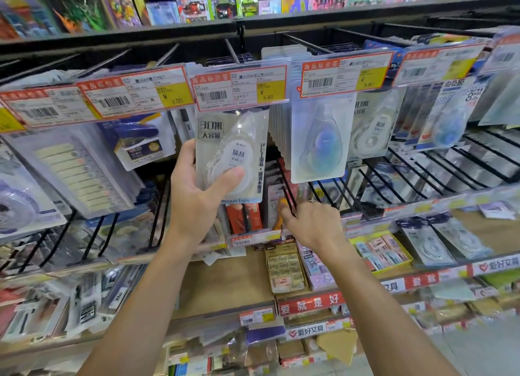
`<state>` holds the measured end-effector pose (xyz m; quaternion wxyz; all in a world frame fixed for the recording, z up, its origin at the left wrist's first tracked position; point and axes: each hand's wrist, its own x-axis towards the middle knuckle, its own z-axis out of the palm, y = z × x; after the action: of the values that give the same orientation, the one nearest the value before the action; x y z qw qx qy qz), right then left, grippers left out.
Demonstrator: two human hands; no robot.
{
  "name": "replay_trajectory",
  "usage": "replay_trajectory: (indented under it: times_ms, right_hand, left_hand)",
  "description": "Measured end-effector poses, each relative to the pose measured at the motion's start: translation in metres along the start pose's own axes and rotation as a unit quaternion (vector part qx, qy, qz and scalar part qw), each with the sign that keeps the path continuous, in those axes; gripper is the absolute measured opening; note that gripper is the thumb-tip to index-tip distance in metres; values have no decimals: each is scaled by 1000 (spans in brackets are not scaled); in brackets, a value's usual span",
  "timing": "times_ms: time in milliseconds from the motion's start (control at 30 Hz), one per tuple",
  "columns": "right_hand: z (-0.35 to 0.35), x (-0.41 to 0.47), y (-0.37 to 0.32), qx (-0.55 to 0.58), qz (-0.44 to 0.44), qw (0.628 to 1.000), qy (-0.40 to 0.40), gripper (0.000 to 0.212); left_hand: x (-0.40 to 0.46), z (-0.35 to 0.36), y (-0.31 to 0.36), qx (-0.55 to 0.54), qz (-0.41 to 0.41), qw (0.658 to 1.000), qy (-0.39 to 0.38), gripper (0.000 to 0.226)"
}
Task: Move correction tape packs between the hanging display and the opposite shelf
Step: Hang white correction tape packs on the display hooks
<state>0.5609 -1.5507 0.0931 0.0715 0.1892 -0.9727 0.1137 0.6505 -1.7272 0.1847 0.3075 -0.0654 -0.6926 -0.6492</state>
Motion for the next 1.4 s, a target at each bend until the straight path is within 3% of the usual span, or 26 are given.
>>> replay_trajectory:
  times_ms: [400, 567, 767, 933, 1133, 1400]
  right_hand:
    - [2, -1, 0, -5, 14, 1000, 3, 61]
    - [1, -1, 0, -13, 25, 1000, -1, 61]
    - [3, -2, -1, -15, 32, 999, 5, 64]
    - [4, -2, -1, -6, 25, 1000, 14, 62]
    - [6, -3, -2, 5, 31, 999, 18, 57]
    - [5, -2, -2, -6, 28, 999, 23, 57]
  left_hand:
    - [10, 11, 5, 19, -27, 999, 34, 30]
    - [2, 12, 3, -5, -100, 995, 16, 33]
    - [-11, 14, 0, -7, -133, 991, 26, 26]
    - [-14, 21, -1, -2, -115, 992, 51, 17]
    - [-4, 23, 6, 24, -68, 996, 51, 23]
    - [-12, 22, 7, 2, -75, 995, 67, 26]
